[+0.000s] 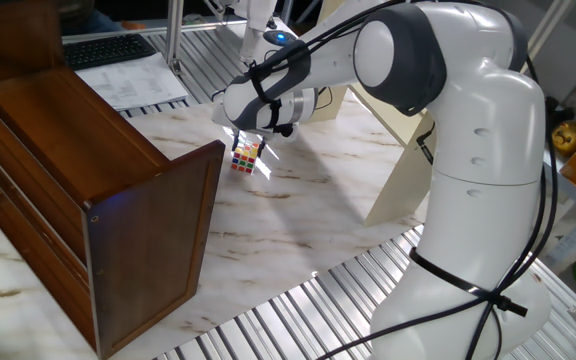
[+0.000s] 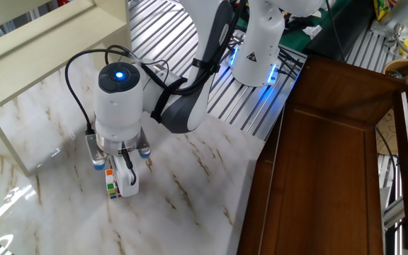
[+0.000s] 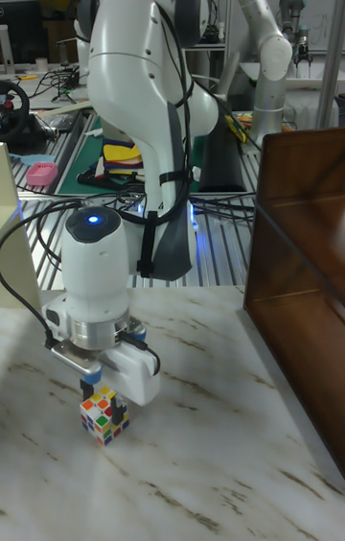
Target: Put the object on the shelf
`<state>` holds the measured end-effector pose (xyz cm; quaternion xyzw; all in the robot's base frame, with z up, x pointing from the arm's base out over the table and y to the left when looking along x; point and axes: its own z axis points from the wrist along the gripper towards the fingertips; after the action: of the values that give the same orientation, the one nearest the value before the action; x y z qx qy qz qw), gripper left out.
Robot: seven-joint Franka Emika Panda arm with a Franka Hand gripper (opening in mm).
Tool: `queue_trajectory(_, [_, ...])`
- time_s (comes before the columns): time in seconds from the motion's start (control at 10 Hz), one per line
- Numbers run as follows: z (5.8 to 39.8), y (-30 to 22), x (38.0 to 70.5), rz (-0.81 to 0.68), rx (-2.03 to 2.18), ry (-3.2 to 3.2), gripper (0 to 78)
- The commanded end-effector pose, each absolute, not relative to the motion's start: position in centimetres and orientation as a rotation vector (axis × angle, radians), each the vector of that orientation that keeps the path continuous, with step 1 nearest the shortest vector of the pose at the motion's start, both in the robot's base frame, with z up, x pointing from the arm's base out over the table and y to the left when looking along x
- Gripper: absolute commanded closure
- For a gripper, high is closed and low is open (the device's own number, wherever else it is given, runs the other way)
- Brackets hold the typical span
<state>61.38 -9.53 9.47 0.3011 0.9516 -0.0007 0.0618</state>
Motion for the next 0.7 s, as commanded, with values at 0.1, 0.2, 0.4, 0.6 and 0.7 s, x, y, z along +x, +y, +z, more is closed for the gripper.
queue_trajectory(0.1, [13.7, -9.5, 61.2, -0.001, 0.899, 2.88, 76.0])
queue_trajectory(0.2, [13.9, -9.4, 61.1, -0.003, 0.897, 2.879, 76.0])
queue_trajectory(0.4, [14.3, -9.3, 61.0, -0.002, 0.893, 2.877, 76.0])
queue_trajectory(0.6, [16.5, -9.3, 60.6, -0.009, 0.862, 2.873, 76.0])
queue_trajectory(0.7, [17.9, -9.5, 60.3, -0.009, 0.838, 2.883, 76.0])
